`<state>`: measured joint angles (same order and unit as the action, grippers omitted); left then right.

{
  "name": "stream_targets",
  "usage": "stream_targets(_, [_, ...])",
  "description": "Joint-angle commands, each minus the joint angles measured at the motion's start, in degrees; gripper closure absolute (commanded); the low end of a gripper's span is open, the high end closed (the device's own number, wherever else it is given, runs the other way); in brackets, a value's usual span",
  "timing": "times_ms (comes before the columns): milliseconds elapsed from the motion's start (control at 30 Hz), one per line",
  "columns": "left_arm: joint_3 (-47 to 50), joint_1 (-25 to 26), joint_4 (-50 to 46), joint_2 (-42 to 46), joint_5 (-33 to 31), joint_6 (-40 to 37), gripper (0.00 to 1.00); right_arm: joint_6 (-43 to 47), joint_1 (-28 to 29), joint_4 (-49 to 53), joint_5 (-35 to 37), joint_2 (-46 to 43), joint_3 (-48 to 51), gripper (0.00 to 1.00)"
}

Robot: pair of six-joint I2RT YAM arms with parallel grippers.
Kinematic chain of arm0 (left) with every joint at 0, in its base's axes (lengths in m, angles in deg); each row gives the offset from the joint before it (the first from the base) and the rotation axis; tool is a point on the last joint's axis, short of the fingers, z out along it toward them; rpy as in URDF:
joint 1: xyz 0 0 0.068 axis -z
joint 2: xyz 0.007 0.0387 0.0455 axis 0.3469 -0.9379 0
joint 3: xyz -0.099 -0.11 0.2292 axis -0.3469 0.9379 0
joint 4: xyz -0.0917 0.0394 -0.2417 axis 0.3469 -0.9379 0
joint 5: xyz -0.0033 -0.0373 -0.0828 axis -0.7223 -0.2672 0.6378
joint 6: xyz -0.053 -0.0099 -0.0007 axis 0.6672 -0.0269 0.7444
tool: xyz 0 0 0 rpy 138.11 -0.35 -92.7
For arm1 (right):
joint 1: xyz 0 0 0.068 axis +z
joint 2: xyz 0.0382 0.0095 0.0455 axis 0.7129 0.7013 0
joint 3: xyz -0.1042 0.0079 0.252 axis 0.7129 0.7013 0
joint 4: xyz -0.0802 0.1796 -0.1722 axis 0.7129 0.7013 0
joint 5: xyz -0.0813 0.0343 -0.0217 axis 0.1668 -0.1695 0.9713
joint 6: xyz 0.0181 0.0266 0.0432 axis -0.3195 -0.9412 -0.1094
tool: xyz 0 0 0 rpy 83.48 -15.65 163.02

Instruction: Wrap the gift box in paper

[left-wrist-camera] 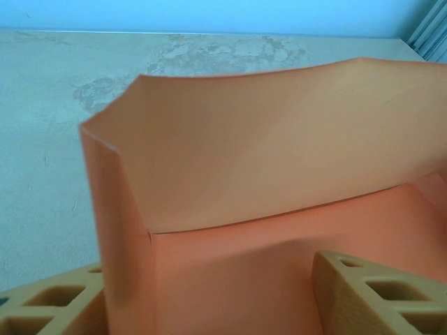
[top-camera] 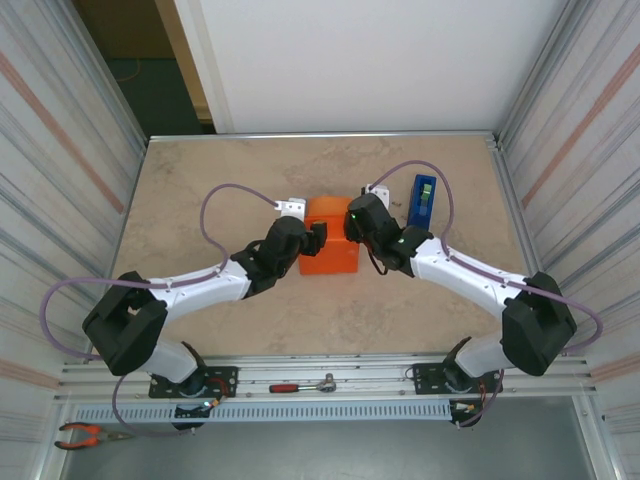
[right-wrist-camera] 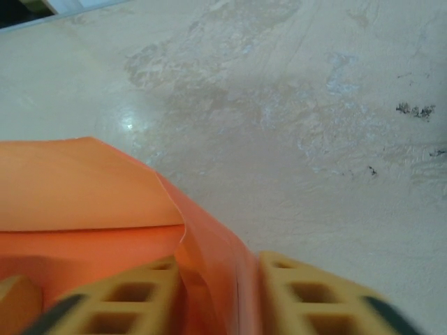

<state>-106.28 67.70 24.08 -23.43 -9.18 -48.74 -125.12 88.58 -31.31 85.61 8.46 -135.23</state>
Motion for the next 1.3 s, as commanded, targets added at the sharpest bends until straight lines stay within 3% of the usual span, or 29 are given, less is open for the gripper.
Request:
stream_targets(0, [1.6,0.7,-3.3,-0.4,-2.1,0.5,0.34,-2.1,0.2,1.2,2.7,1.3,-1.4,1.00])
stream_targets(67, [1.6,0.8,-3.3,-0.6,-2.2,0.5,0.34,-2.4,0.3,0.8,3.0,1.7,-1.4,1.00])
stream_targets(100, [1.6,0.9,-3.3,-0.6,-2.3,0.6,0.34,-2.6,0.4,0.8,3.1,1.8,-1.4,0.84])
stream_targets(133, [1.6,0.8,-3.3,-0.7,-2.3,0.6,0.34,-2.9,0.3,0.8,3.3,1.9,-1.4,0.53])
stream_targets(167, [1.6,0.9,-3.2,-0.7,-2.3,0.6,0.34,-3.1,0.3,0.7,3.2,1.9,-1.2,0.40])
stream_targets(200, [1.6,0.9,-3.2,-0.7,-2.3,0.6,0.34,-3.3,0.4,0.5,3.1,1.9,-1.0,0.37])
stream_targets(267, [1.6,0.9,-3.2,-0.7,-2.3,0.6,0.34,-3.8,0.5,-0.1,2.9,2.0,-0.4,0.42])
stream_targets(433, [1.2,0.9,-3.1,-0.7,-2.1,0.3,0.34,-5.1,0.7,-0.9,3.2,2.6,1.1,0.91])
stream_targets(467, [1.1,0.9,-3.1,-0.6,-2.2,0.1,0.34,-5.2,0.7,-0.9,3.4,2.6,1.3,0.93])
stream_targets(833, [-2.3,-0.5,-0.9,3.8,-0.2,-4.9,0.27,-6.5,0.8,-2.0,3.5,2.3,3.9,0.93])
stream_targets(1067, [-4.8,-0.8,-0.7,0.6,1.4,-6.8,0.27,-6.7,0.9,-2.7,2.8,2.1,4.7,0.93])
stream_targets(1267, [-5.4,-0.8,0.8,-3.5,-1.0,-8.0,0.27,-6.9,0.9,-3.0,2.2,1.3,5.2,0.93])
